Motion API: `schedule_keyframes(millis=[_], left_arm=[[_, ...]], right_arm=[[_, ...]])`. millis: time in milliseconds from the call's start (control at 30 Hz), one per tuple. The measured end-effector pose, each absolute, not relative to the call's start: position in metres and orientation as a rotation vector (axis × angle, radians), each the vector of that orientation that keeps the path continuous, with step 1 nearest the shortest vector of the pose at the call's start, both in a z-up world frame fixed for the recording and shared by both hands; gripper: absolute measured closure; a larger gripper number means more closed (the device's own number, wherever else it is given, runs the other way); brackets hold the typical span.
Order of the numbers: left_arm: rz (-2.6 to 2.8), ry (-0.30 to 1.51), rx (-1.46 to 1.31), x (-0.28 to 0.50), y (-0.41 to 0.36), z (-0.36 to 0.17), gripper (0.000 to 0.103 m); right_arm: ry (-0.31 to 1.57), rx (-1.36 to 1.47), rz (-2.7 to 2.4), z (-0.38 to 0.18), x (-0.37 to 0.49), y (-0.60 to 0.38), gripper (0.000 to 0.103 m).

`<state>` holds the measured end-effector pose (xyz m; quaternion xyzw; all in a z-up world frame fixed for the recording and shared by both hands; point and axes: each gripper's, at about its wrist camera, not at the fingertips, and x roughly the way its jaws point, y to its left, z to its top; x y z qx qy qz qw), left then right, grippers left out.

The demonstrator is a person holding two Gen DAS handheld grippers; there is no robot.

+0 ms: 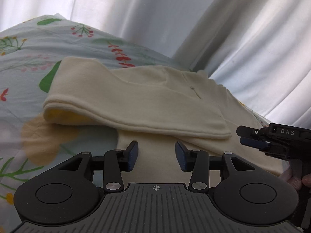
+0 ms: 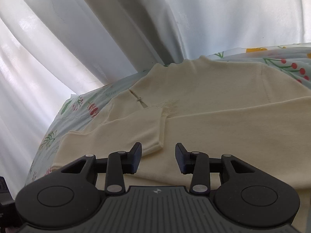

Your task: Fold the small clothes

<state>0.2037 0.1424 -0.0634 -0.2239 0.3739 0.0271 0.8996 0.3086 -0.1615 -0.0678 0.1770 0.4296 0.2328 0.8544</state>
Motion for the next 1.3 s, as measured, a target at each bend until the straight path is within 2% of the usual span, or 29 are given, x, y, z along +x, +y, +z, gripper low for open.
schedule_keyframes(millis=[167,200,233,333,567,867,967,1000,1033,1100,1167,1200,1233,1300], left_arm=[[0.07,0.773,-0.555,0.201,0.16,-0.067,0.059],[0.07,0.773,-0.565,0.201,0.162,-0.067,0.059],[0.071,0.773,-0.569,0.202,0.163,-0.066,0.059],[0.095,0.759,-0.551,0.204,0.163,-0.061,0.058],[0.116,0.759,-0.531,0.212,0.168,-0.057,0.058],[0.097,0.761,-0.532,0.226,0.159,-0.062,0.058],[0.085,0.769,-0.518,0.227,0.156,-0.061,0.058],[0.082,0.773,-0.514,0.227,0.155,-0.062,0.057],[0.081,0.776,-0.508,0.227,0.154,-0.062,0.057],[0.079,0.783,-0.499,0.227,0.153,-0.063,0.057],[0.075,0.794,-0.494,0.228,0.152,-0.064,0.056],[0.07,0.798,-0.49,0.228,0.151,-0.064,0.055],[0.068,0.802,-0.483,0.228,0.15,-0.064,0.054],[0.066,0.803,-0.464,0.228,0.149,-0.063,0.054]], right_arm=[[0.958,0.418,0.496,-0.083,0.329,-0.145,0.07],[0.955,0.407,0.498,-0.083,0.33,-0.142,0.078],[0.954,0.394,0.496,-0.083,0.33,-0.139,0.096],[0.93,0.375,0.498,-0.078,0.329,-0.138,0.097],[0.69,0.382,0.34,-0.031,0.298,-0.196,0.097],[0.762,0.364,0.125,-0.054,0.271,-0.268,0.097],[0.81,0.439,0.143,-0.066,0.272,-0.279,0.092],[0.828,0.456,0.146,-0.07,0.275,-0.28,0.08],[0.838,0.477,0.144,-0.074,0.277,-0.281,0.074],[0.839,0.505,0.158,-0.08,0.282,-0.278,0.074],[0.835,0.509,0.161,-0.082,0.286,-0.273,0.076],[0.831,0.491,0.167,-0.081,0.29,-0.269,0.09],[0.82,0.458,0.17,-0.077,0.29,-0.264,0.097],[0.759,0.371,0.155,-0.067,0.285,-0.255,0.097]])
